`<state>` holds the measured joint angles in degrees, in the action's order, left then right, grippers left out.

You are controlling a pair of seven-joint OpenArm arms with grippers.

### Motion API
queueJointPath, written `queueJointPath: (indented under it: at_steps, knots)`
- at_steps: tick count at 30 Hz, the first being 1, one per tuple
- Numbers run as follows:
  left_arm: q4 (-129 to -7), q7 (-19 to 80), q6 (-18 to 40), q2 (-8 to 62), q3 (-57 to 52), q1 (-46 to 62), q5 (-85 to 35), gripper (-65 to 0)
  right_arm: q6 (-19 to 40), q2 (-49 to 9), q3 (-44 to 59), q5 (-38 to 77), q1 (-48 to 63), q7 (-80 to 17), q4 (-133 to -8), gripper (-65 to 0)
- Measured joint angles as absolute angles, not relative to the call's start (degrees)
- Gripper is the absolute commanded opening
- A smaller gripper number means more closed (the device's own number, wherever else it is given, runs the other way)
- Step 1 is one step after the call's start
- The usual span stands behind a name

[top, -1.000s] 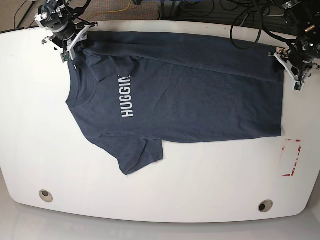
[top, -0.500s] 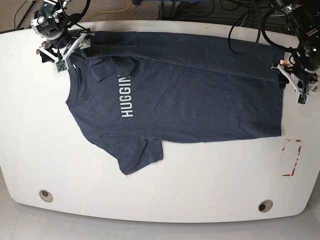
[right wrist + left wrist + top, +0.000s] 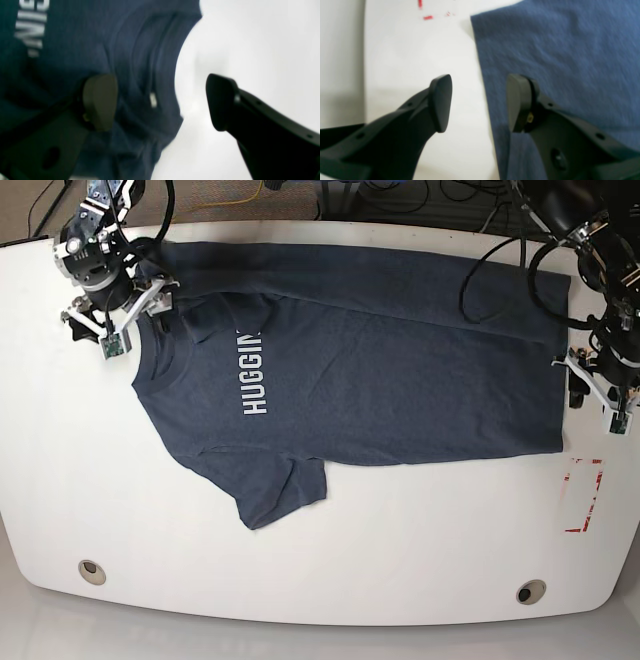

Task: Layout the t-shirt on the table in an organized manner, then fold the t-shirt properly
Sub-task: 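Release the shirt edge and move both grippers to the shirt's hem side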

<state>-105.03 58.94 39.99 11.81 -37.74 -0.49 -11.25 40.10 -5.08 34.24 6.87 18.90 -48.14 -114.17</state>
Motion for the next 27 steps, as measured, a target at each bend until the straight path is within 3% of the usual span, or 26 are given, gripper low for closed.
queueJointPath:
  at_steps: [8,27]
  knots:
    - [-104.55,59.20,39.97,11.92,-37.78,-4.51,-11.40,-33.8,40.12,-5.08,34.13,7.27,10.48,-48.82,-110.69,-13.2]
    - [-94.91,59.13,34.74,11.81,-37.80,-14.33,-11.22,-33.9,40.01,-6.22,34.00,-1.78,-16.88,-48.18,-78.43,-13.2]
